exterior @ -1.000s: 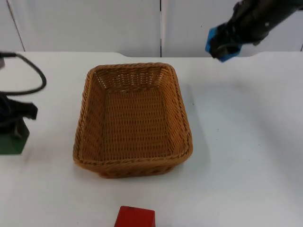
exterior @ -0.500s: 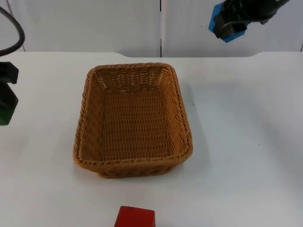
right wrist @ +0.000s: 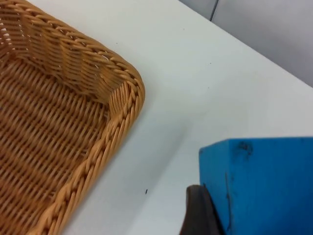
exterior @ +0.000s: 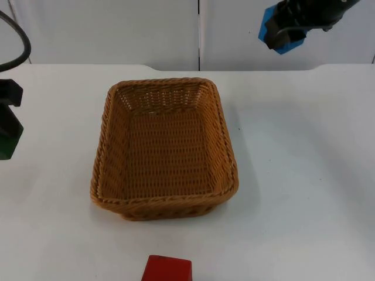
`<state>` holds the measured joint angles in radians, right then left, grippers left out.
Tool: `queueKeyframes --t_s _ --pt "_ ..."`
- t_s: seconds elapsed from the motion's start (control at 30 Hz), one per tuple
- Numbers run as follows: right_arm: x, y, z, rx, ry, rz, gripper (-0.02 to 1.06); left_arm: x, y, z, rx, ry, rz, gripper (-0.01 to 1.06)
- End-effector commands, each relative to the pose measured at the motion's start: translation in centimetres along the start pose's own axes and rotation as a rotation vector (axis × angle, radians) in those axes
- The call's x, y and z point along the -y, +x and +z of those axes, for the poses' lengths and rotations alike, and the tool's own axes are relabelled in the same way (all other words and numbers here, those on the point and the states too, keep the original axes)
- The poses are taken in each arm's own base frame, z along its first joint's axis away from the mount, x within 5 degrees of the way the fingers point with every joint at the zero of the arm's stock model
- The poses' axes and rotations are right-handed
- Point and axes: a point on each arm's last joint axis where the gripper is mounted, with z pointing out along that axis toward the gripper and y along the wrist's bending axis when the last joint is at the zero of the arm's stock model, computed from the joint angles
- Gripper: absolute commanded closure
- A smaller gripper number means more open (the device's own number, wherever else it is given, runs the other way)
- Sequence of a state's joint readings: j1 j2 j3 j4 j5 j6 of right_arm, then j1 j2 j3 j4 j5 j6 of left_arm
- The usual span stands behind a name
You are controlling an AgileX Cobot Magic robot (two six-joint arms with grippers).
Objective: Pick up one cube with each hand and place exactly two cubes into the same basket, leaving the remaining cube outside.
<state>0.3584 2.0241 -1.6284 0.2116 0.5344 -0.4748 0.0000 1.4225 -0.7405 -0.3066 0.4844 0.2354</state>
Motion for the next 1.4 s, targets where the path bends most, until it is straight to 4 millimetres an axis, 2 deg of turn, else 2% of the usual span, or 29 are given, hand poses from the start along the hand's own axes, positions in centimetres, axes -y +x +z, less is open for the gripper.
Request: queueKeyframes --t_s 0.0,0.23,0.37,0.57,0.77,0.93,1.17,1.37 --pt "-0.1 -0.6 -0.8 0.021 -0.002 0.000 1.05 0.1 -0.2 -0.3 0.021 0.013 -0.020 1.05" --pt "-0.7 -0.9 -0.7 0.038 -0.021 0.023 1.05 1.1 -0.4 -0.3 0.041 0.044 0.012 1.05" --pt "-2.0 -1.8 -0.7 0.057 -0.044 -0.006 1.05 2.9 -0.4 0.0 0.062 0.071 0.071 1.05" --pt "-3.4 -3.2 -0.3 0.069 -0.075 -0.034 1.05 4.3 -0.3 0.4 0.072 0.099 0.092 1.05" --pt "-5.8 -4.6 1.2 0.052 -0.134 -0.077 1.05 6.1 -0.3 0.4 0.104 0.132 0.130 1.05" --pt "-8.0 -5.2 3.3 0.022 -0.192 -0.101 1.05 7.9 -0.2 0.3 0.152 0.160 0.186 1.05" --pt "-9.5 -5.6 4.7 0.025 -0.220 -0.112 1.05 9.5 -0.2 0.3 0.200 0.183 0.227 1.05" --pt "-10.7 -5.7 6.2 0.041 -0.228 -0.122 1.05 10.4 0.2 1.7 0.175 0.188 0.257 1.05"
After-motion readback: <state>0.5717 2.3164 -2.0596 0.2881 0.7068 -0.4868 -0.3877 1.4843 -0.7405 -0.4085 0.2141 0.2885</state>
